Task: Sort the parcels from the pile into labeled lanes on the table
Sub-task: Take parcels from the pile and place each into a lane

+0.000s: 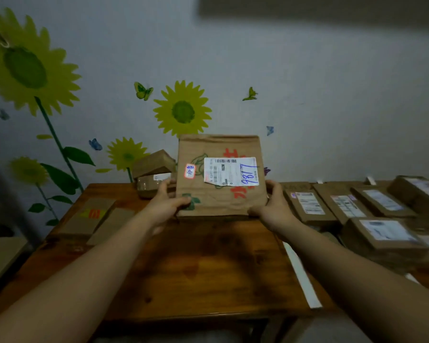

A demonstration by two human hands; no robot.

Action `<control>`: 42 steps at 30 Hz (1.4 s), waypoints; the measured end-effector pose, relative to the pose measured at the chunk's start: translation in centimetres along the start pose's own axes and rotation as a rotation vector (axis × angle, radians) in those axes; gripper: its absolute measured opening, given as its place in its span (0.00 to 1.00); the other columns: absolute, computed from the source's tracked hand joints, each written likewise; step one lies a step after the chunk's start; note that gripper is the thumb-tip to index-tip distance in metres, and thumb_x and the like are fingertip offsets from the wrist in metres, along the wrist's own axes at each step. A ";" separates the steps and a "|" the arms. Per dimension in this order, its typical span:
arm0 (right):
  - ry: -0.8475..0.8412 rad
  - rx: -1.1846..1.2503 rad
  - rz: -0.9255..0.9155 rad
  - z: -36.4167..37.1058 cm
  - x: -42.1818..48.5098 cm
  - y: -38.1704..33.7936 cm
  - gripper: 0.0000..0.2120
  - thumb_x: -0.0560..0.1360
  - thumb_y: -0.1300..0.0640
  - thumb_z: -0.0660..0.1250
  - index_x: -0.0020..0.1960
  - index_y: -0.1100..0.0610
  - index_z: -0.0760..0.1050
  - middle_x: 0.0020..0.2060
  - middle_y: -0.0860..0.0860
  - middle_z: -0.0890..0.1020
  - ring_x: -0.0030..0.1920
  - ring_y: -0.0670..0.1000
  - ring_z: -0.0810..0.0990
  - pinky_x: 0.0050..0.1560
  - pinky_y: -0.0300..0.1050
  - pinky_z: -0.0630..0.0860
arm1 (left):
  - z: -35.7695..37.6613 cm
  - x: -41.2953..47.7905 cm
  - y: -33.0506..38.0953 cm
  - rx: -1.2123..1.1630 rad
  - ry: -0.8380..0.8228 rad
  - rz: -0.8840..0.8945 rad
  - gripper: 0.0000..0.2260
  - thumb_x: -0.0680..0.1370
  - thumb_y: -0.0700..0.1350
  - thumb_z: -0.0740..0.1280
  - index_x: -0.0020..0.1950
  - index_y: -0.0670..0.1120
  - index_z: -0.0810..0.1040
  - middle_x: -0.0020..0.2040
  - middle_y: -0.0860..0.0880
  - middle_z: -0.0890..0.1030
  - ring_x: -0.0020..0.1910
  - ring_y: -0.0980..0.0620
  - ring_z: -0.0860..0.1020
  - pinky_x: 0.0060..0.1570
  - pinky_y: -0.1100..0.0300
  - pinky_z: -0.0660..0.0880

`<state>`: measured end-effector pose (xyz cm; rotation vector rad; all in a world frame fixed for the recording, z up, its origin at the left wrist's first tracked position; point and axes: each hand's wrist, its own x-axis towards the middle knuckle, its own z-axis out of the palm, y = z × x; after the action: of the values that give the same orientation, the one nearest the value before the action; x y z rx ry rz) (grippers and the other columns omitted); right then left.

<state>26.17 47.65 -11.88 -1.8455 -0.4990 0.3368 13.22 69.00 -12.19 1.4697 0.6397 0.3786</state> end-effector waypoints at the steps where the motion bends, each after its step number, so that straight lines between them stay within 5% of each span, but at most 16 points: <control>1: 0.011 -0.002 -0.016 -1.6 -0.6 0.3 0.40 0.66 0.68 0.75 0.71 0.53 0.59 0.58 0.47 0.71 0.59 0.49 0.74 0.48 0.37 0.76 | 1.8 -0.5 0.1 0.000 0.005 0.054 0.28 0.74 0.31 0.68 0.68 0.49 0.62 0.56 0.45 0.76 0.46 0.52 0.78 0.43 0.50 0.77; 3: 0.023 0.005 -0.048 -5.2 -2.2 0.9 0.41 0.61 0.60 0.80 0.68 0.49 0.62 0.60 0.48 0.74 0.57 0.49 0.76 0.55 0.47 0.78 | 5.7 -1.8 0.3 0.004 -0.007 0.109 0.32 0.72 0.28 0.67 0.70 0.47 0.59 0.58 0.45 0.74 0.51 0.51 0.77 0.52 0.51 0.77; 6: 0.063 0.015 -0.055 -11.6 -4.3 1.9 0.40 0.63 0.59 0.77 0.70 0.49 0.64 0.61 0.51 0.75 0.56 0.50 0.78 0.46 0.47 0.82 | 11.9 -3.6 0.4 -0.015 -0.082 0.141 0.37 0.71 0.25 0.66 0.73 0.48 0.56 0.65 0.45 0.71 0.58 0.48 0.75 0.59 0.49 0.74; 10: 0.171 0.028 -0.054 -20.3 -7.2 4.4 0.38 0.68 0.70 0.71 0.72 0.51 0.60 0.58 0.49 0.76 0.54 0.48 0.78 0.42 0.39 0.78 | 21.3 -6.0 0.8 0.003 -0.196 0.197 0.39 0.72 0.24 0.64 0.76 0.49 0.54 0.64 0.46 0.70 0.50 0.54 0.77 0.49 0.59 0.77; 15: 0.307 0.060 -0.015 -30.4 -10.6 7.3 0.40 0.71 0.70 0.70 0.74 0.48 0.55 0.54 0.43 0.73 0.57 0.48 0.74 0.56 0.49 0.78 | 32.5 -7.9 0.9 0.011 -0.391 0.203 0.36 0.73 0.26 0.63 0.75 0.52 0.58 0.57 0.50 0.77 0.50 0.53 0.78 0.50 0.53 0.78; 21: 0.517 0.061 0.010 -39.7 -12.8 11.4 0.41 0.71 0.70 0.70 0.75 0.51 0.54 0.57 0.45 0.73 0.59 0.46 0.72 0.56 0.44 0.73 | 44.1 -7.4 1.3 0.139 -0.590 0.256 0.35 0.73 0.29 0.66 0.75 0.51 0.58 0.59 0.51 0.76 0.49 0.60 0.77 0.38 0.69 0.76; 24: 0.610 0.045 0.073 -43.4 -12.7 12.9 0.40 0.68 0.68 0.72 0.73 0.51 0.57 0.53 0.43 0.74 0.58 0.46 0.74 0.55 0.40 0.71 | 49.6 -6.4 1.6 0.186 -0.682 0.300 0.35 0.73 0.31 0.67 0.74 0.53 0.58 0.60 0.51 0.76 0.51 0.58 0.77 0.41 0.67 0.76; 26: 0.689 0.003 0.106 -46.3 -11.6 14.7 0.43 0.61 0.56 0.75 0.70 0.42 0.60 0.60 0.48 0.73 0.62 0.50 0.73 0.60 0.48 0.74 | 53.3 -5.7 1.9 0.168 -0.746 0.273 0.33 0.74 0.30 0.66 0.72 0.55 0.58 0.56 0.54 0.76 0.50 0.59 0.77 0.42 0.66 0.78; 29: 0.738 -0.058 0.120 -51.5 -9.5 18.3 0.38 0.55 0.48 0.73 0.58 0.26 0.61 0.64 0.52 0.71 0.65 0.56 0.72 0.62 0.59 0.75 | 58.6 -4.1 2.0 0.164 -0.807 0.240 0.37 0.74 0.32 0.67 0.75 0.55 0.55 0.63 0.49 0.74 0.56 0.51 0.77 0.57 0.49 0.77; 33: 0.809 -0.060 0.111 -55.4 -9.3 16.4 0.36 0.66 0.62 0.75 0.68 0.45 0.63 0.58 0.48 0.75 0.59 0.50 0.75 0.60 0.50 0.75 | 65.2 -2.4 2.3 0.197 -0.856 0.253 0.36 0.74 0.33 0.67 0.76 0.53 0.54 0.57 0.54 0.75 0.57 0.51 0.76 0.62 0.47 0.73; 37: 0.839 -0.083 0.105 -60.5 -8.9 18.1 0.34 0.68 0.62 0.74 0.70 0.50 0.64 0.53 0.41 0.74 0.58 0.48 0.75 0.61 0.50 0.74 | 71.4 -2.1 2.6 0.244 -0.915 0.284 0.35 0.75 0.34 0.67 0.76 0.51 0.53 0.65 0.50 0.73 0.54 0.55 0.76 0.53 0.61 0.75; 42: 0.809 -0.052 0.126 -67.8 -8.4 21.0 0.36 0.71 0.66 0.71 0.73 0.50 0.60 0.54 0.42 0.71 0.61 0.48 0.71 0.63 0.48 0.71 | 79.4 -2.7 2.2 0.260 -0.921 0.278 0.34 0.76 0.34 0.66 0.76 0.51 0.54 0.59 0.52 0.74 0.45 0.63 0.75 0.36 0.73 0.74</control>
<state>53.91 -18.17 -10.11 -1.8826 0.1688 -0.3477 59.70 4.57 -11.11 1.7768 -0.2668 -0.1975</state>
